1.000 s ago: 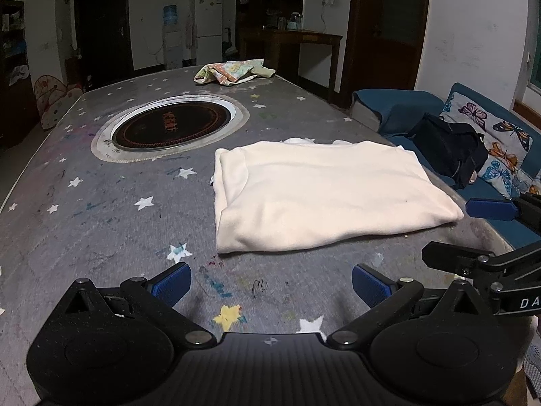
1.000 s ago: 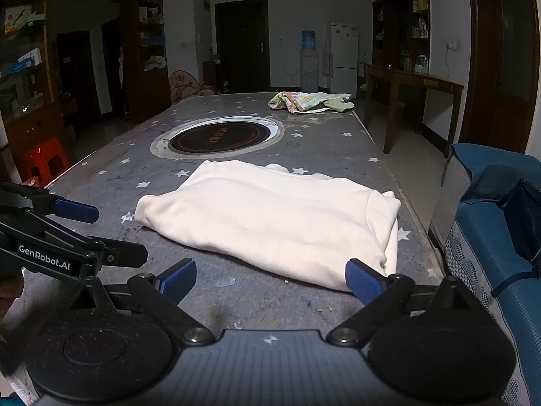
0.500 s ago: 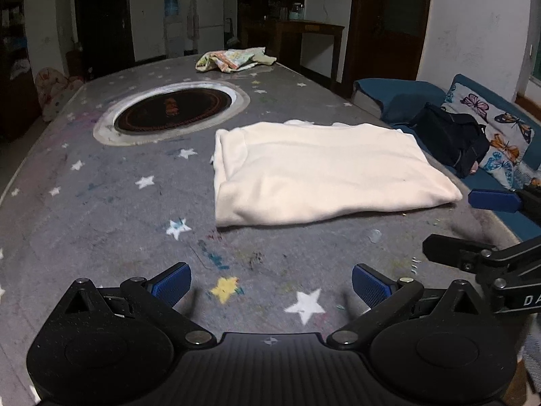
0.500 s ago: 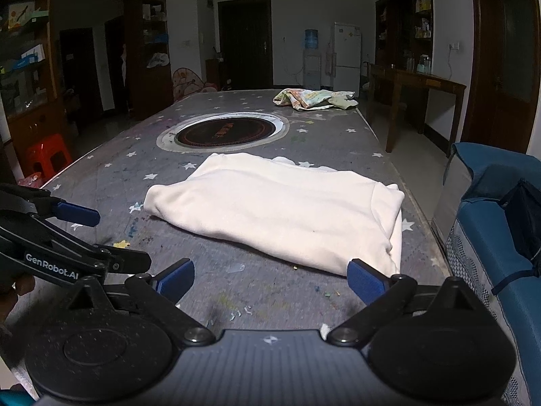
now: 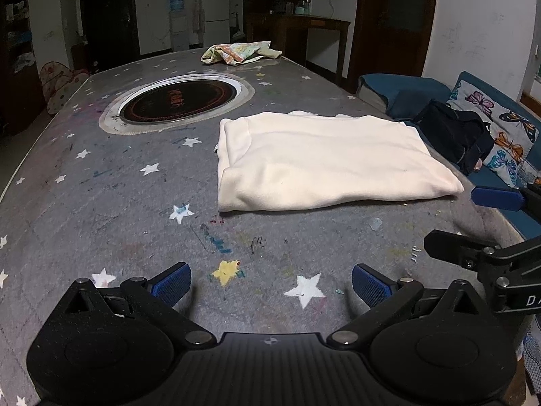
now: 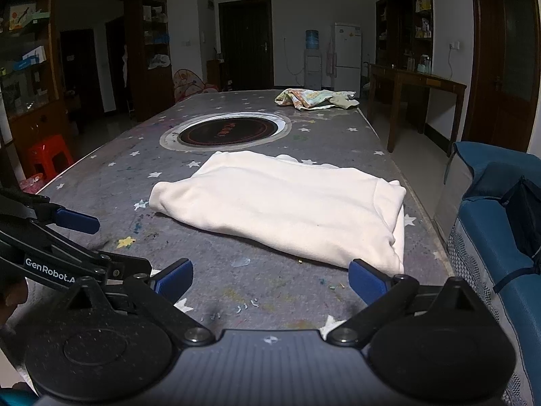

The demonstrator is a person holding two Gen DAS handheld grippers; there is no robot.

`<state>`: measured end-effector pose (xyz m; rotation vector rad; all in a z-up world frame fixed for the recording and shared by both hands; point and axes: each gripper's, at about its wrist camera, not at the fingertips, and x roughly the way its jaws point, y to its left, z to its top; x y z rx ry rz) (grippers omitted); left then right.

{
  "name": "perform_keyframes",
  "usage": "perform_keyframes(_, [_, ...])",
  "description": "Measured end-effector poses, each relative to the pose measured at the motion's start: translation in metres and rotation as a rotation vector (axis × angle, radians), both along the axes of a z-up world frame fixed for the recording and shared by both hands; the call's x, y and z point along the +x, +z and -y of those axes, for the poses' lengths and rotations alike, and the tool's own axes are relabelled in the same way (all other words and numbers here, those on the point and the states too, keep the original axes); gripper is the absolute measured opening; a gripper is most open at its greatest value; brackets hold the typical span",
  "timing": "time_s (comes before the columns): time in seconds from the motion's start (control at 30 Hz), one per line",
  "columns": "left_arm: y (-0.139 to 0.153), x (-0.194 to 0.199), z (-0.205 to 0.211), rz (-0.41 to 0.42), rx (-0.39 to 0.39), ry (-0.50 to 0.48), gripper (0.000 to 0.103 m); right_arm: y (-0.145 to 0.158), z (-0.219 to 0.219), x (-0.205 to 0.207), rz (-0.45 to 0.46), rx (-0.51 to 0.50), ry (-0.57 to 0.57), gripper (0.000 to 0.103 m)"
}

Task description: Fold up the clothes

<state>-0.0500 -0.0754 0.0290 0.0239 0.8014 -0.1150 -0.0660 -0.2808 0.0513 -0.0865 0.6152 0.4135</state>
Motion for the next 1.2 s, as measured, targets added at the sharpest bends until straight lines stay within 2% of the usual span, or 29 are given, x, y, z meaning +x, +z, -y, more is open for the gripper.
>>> perform_keyframes(1.2, [0.001,-0.012,0.006,0.006,0.027,-0.013,0.103,0.003,0.000,-0.012,0.020,0.013,0.007,0.100])
